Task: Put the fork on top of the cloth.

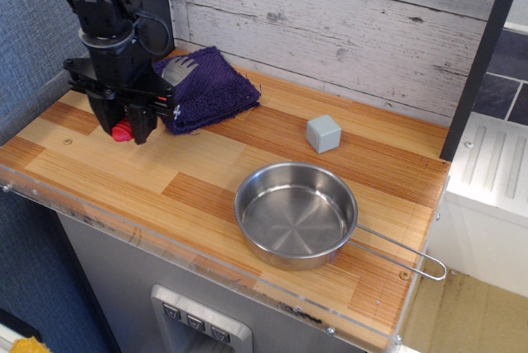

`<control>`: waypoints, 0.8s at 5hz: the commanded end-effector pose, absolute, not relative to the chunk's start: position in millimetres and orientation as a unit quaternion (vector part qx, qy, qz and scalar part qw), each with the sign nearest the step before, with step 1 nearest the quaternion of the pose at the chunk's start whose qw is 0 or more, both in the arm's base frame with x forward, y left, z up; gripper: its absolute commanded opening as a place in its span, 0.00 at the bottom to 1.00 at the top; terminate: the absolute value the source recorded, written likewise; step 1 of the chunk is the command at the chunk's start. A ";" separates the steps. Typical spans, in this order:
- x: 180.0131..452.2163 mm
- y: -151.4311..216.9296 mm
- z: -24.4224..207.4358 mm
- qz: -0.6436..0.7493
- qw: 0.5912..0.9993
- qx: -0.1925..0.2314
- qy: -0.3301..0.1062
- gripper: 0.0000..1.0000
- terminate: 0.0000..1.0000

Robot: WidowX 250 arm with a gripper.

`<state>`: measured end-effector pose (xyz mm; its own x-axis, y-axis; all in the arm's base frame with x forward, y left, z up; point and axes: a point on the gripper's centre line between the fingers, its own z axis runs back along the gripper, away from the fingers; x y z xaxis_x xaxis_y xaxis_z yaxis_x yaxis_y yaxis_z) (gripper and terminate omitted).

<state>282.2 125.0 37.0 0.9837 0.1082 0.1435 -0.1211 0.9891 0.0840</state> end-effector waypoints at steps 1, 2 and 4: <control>294.2 133.2 31.9 0.066 0.994 0.037 -0.076 0.00 0.00; 294.4 132.7 26.9 0.067 0.994 0.034 -0.075 0.00 0.00; 292.5 128.9 24.3 0.062 0.996 0.017 -0.062 1.00 0.00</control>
<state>292.5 126.0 13.5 0.9898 0.1116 0.0884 -0.1134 0.9934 0.0152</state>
